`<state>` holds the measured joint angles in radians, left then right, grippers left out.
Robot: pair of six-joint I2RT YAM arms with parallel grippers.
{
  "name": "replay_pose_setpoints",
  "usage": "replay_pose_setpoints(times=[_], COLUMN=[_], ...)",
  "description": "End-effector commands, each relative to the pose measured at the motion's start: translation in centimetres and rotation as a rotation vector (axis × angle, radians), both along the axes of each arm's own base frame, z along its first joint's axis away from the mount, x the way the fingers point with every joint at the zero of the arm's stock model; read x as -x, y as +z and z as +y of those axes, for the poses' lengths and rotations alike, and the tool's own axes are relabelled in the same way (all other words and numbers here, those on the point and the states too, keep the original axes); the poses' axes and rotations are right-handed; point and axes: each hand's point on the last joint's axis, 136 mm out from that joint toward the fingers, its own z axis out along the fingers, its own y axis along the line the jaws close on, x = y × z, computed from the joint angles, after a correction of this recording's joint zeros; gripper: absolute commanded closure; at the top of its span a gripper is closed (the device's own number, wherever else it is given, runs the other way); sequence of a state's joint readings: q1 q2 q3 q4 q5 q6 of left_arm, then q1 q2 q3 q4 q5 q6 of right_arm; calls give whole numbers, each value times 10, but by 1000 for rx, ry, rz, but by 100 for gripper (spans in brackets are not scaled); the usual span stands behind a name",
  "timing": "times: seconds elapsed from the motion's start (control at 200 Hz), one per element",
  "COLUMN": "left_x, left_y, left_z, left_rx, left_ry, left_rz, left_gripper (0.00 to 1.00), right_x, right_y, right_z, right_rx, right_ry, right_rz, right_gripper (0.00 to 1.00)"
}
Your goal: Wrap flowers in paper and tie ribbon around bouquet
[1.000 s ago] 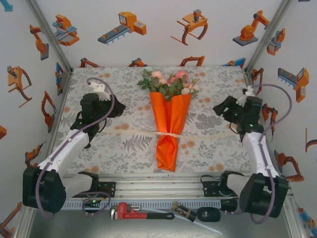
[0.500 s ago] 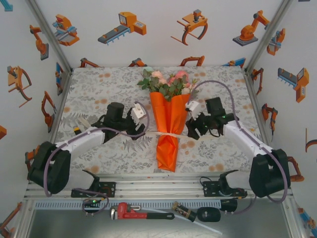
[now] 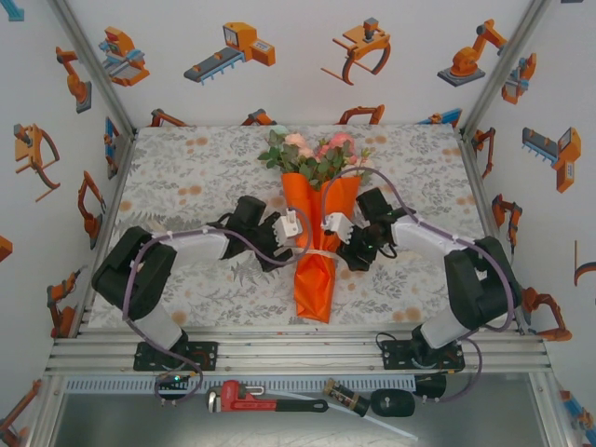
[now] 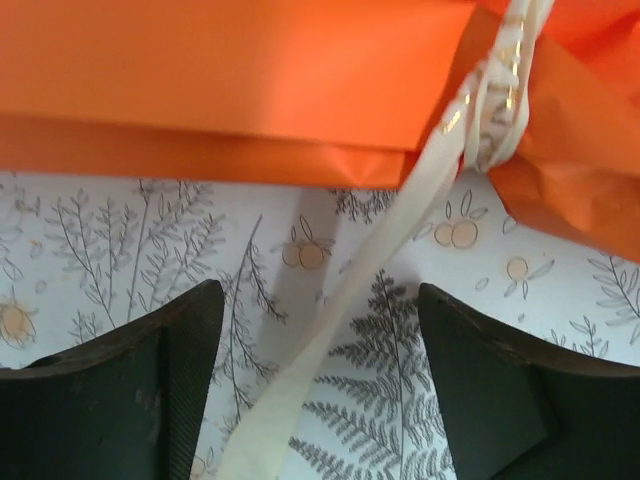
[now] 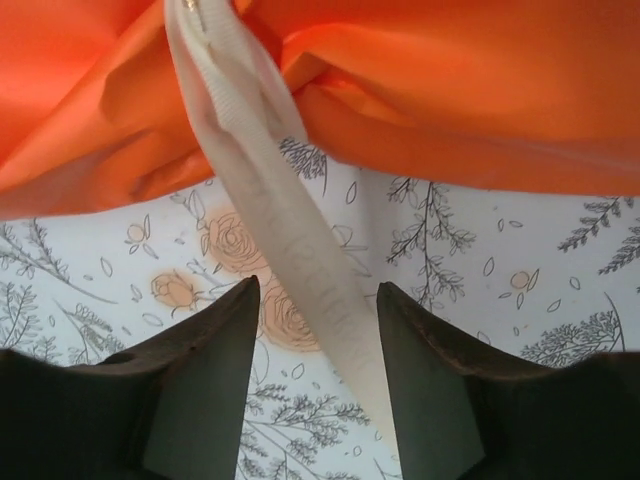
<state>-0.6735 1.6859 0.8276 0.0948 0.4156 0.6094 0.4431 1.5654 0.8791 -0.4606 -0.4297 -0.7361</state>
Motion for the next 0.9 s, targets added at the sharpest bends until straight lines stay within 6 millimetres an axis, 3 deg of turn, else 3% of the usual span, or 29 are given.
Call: replay_pose_setpoints(times=[0.0,0.055,0.15,0.19,0.295,0.441,0.611,0.706,0.786,0.896], left_x=[-1,0,3,3,-6,-31,-37,-42,-43,-49], left_y=[-1,-2,-3,-1,17,54,64,62,56,43], left_z=[-8,-8,-2,1,8,22,27,34,41,63], left_rx=[4,1,-11,-2,73,216,365,409,433,463], left_ry=[-30,-27,-12,3,115,420,582,671,725,827], left_rz=[-15,-14,-26,-42,-111,-100,-3,35,77,104], left_gripper=[39,58,100,100,100,100,100,100,100,100], right_x=[-8,-7,-9,-12,-27,-62,-92,-95,-92,-84], right_y=[2,0,4,9,24,47,70,67,52,37], right_z=[9,8,10,11,9,-11,-39,-56,-80,-93], right_rx=[-29,-29,-46,-65,-114,-112,-256,-274,-224,-271], right_ry=[24,25,6,-19,-135,-462,-914,-1125,-1336,-1452], right_rz=[-31,-28,-27,-28,-42,-124,-161,-108,-57,-16], right_gripper=[69,76,92,100,100,100,100,100,100,100])
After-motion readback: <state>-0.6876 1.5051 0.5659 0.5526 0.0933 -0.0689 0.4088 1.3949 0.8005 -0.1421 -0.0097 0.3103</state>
